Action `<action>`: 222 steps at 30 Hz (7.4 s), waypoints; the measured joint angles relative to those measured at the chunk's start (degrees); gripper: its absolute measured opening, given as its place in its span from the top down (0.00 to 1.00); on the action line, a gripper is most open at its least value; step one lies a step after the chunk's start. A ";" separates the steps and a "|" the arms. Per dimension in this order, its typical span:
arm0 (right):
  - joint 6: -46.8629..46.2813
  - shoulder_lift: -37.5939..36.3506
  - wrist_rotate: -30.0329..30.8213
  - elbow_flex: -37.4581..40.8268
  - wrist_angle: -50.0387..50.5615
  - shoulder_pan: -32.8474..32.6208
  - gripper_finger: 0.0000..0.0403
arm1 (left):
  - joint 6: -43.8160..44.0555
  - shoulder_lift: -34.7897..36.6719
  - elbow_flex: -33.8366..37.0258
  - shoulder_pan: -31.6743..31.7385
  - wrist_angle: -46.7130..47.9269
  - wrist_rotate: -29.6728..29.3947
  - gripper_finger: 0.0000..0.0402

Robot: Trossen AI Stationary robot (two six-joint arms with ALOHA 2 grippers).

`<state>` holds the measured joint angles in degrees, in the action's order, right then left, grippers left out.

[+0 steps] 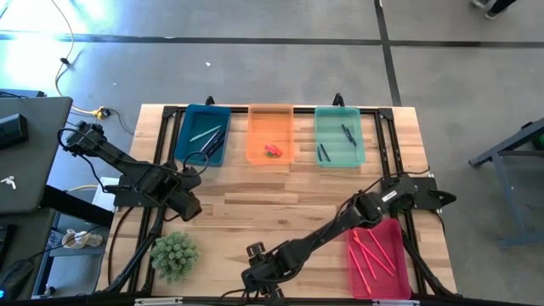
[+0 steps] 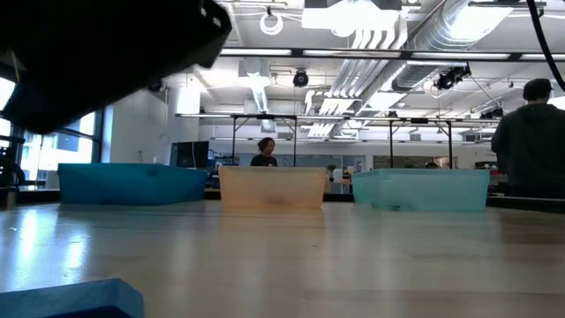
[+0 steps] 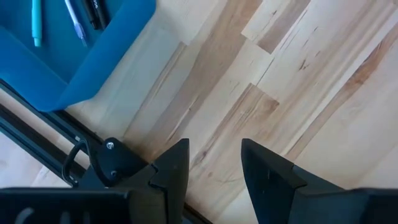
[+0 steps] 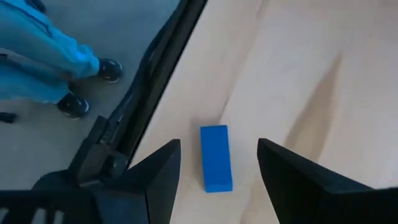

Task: Sort crayons/erasers/pens/pencils in bins
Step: Put the blue eraser in the orange bin, then return to Home Position

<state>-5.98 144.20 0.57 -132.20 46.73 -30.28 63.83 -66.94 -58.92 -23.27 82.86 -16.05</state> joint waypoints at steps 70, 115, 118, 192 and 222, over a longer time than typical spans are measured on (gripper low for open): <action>-13.48 1.49 2.26 0.20 8.73 3.39 0.81 | -4.10 15.26 0.00 -0.09 -0.46 7.82 0.67; 3.62 -12.72 19.23 -0.11 17.12 38.50 0.81 | -4.51 15.47 0.00 0.00 -5.19 -10.29 0.67; 5.62 -12.70 14.67 -0.11 17.49 42.88 0.81 | -4.02 15.47 0.00 0.00 -5.38 -14.71 0.67; 11.94 -8.46 -10.97 -0.04 18.99 58.63 0.58 | -41.57 18.65 8.45 43.96 -43.33 1.22 0.67; 2.91 -32.35 -9.85 -0.09 13.77 50.92 0.58 | -41.09 48.90 36.20 32.85 -61.11 4.84 0.98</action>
<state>-3.08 111.85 -9.28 -132.29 60.50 20.64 22.74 -18.03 -22.71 9.58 21.75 -11.21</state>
